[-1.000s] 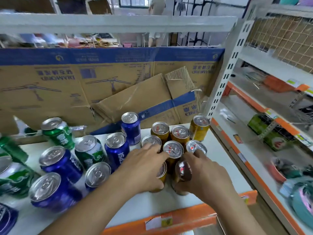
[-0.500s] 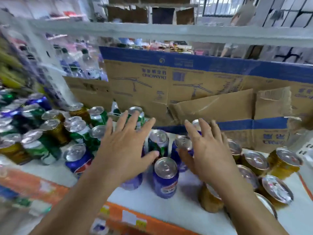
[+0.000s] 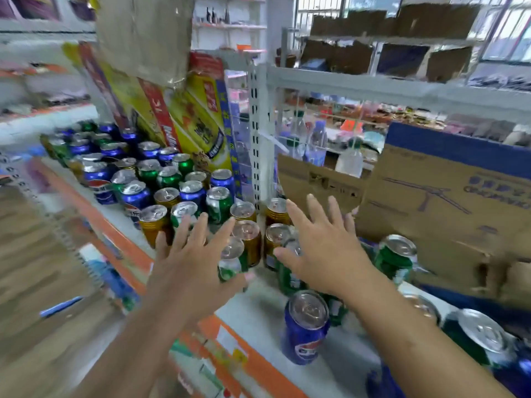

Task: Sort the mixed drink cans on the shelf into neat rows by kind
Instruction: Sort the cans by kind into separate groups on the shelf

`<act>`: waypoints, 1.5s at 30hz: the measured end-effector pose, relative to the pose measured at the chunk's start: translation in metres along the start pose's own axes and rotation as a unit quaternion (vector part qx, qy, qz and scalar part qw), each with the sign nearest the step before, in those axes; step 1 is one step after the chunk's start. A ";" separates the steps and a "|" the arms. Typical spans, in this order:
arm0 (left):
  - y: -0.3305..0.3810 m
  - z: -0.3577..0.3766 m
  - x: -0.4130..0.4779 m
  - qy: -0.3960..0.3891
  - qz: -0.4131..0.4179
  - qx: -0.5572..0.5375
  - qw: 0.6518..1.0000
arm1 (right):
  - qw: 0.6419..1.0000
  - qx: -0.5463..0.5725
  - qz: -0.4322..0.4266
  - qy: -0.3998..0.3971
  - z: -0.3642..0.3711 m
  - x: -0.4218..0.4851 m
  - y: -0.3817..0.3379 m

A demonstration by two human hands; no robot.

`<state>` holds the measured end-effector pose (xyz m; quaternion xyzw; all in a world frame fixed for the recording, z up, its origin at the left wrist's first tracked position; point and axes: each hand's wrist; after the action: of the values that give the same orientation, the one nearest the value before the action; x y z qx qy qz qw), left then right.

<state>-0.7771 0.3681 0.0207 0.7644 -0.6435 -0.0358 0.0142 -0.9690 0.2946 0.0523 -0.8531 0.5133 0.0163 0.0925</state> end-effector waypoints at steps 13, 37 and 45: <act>-0.095 0.043 0.086 -0.127 0.068 -0.039 0.989 | 0.979 -0.047 0.096 -0.172 0.045 0.145 -0.046; -0.004 -0.066 0.089 0.115 0.316 -0.224 0.915 | 0.951 0.101 0.191 0.220 -0.039 0.023 -0.031; 0.143 -0.052 0.041 0.010 0.476 -0.346 0.809 | 0.860 0.157 0.319 0.366 -0.025 -0.115 0.064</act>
<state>-0.9068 0.3022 0.0809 0.3075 -0.8714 -0.2373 0.2996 -1.0812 0.3613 0.0816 -0.5610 0.7501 -0.3495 0.0206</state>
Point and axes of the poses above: each hand's wrist, its own x-axis towards the middle knuckle, its own z-axis out of the palm, y = z × x, and after that the axes turned 7 degrees about -y, right-handed
